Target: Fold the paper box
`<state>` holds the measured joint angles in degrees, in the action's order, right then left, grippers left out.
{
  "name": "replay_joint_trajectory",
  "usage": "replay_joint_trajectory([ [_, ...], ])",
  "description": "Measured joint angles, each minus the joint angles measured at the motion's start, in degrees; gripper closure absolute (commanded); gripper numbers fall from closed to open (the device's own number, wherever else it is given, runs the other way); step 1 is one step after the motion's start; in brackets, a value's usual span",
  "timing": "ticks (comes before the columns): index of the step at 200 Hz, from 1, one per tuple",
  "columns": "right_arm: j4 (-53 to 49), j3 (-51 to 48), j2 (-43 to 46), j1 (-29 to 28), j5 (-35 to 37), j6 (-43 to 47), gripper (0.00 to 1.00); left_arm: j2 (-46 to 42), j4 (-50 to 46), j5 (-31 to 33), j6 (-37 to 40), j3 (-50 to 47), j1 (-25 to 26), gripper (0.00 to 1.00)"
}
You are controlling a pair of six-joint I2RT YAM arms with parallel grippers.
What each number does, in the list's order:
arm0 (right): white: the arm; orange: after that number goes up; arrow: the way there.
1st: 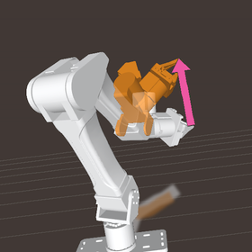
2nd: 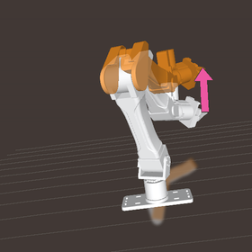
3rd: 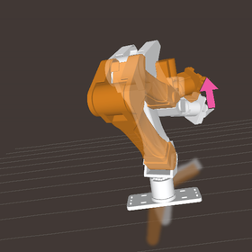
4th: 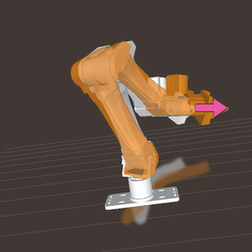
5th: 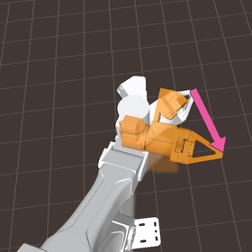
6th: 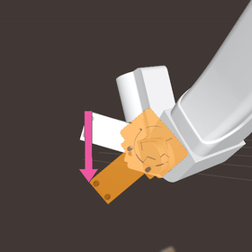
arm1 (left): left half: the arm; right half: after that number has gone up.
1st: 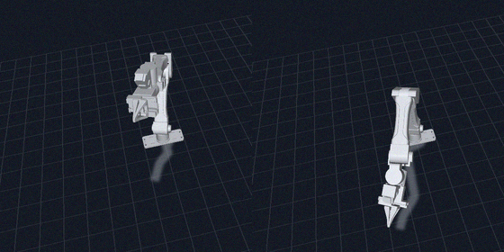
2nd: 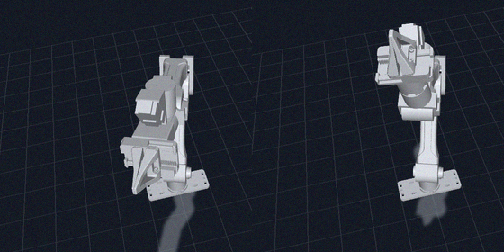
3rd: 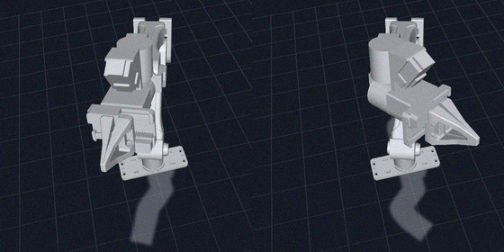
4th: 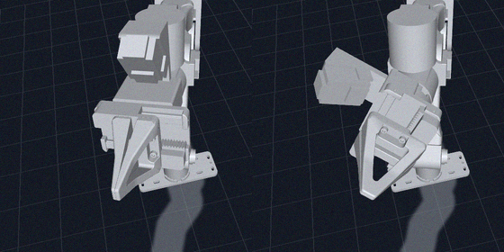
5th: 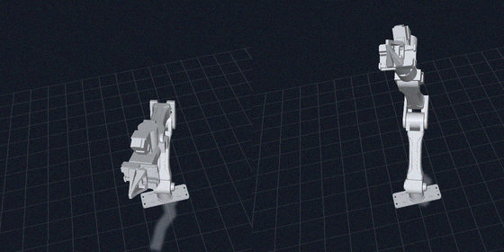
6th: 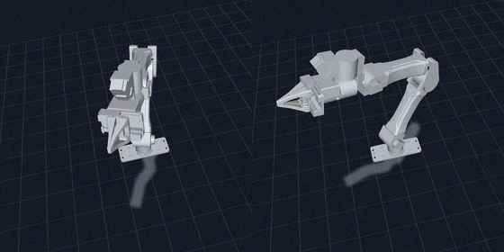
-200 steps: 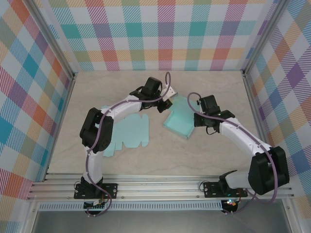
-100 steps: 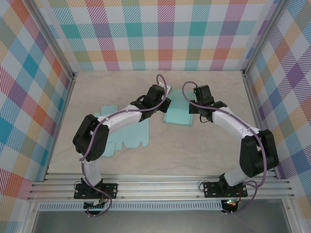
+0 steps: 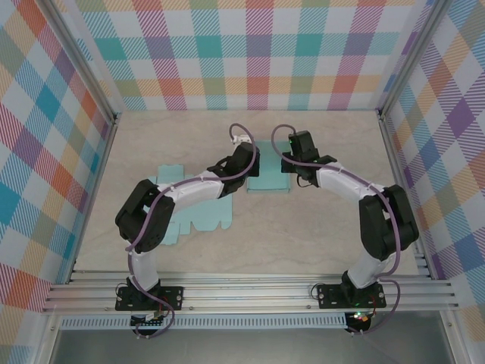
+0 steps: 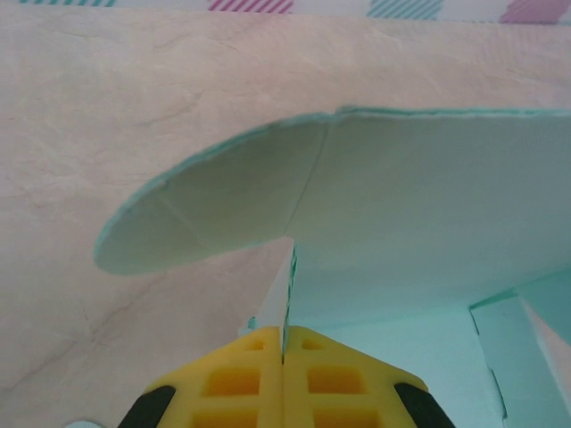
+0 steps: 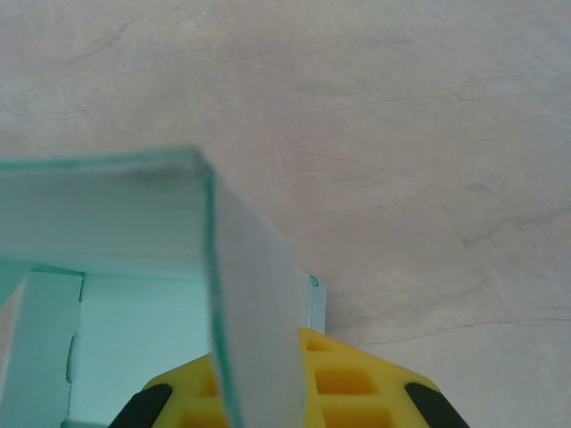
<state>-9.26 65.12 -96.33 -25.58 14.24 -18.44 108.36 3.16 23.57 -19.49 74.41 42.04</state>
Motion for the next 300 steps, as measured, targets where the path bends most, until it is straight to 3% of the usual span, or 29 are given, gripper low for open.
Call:
replay_joint_trajectory([
  [53,5.2,-4.1,0.1,-2.5,3.3,-1.5,0.93,0.6,5.6,3.4,-5.4,-4.2,0.9,1.0],
  [155,19.7,-20.2,7.0,-6.3,6.0,-4.7,0.93,-2.4,19.4,2.7,-6.8,-16.9,2.4,1.0],
  [216,28.7,-28.4,8.7,-7.7,6.2,-3.1,0.91,-5.9,24.4,-1.1,-8.7,-25.9,3.1,0.81],
  [252,29.3,-31.4,8.7,-8.5,6.3,-1.6,0.8,-7.4,25.6,-3.3,-10.7,-31.6,3.2,0.65],
  [300,27.3,-32.4,11.3,-9.0,7.0,-0.5,0.51,-14.0,24.5,-4.1,-12.5,-36.8,3.3,0.54],
])
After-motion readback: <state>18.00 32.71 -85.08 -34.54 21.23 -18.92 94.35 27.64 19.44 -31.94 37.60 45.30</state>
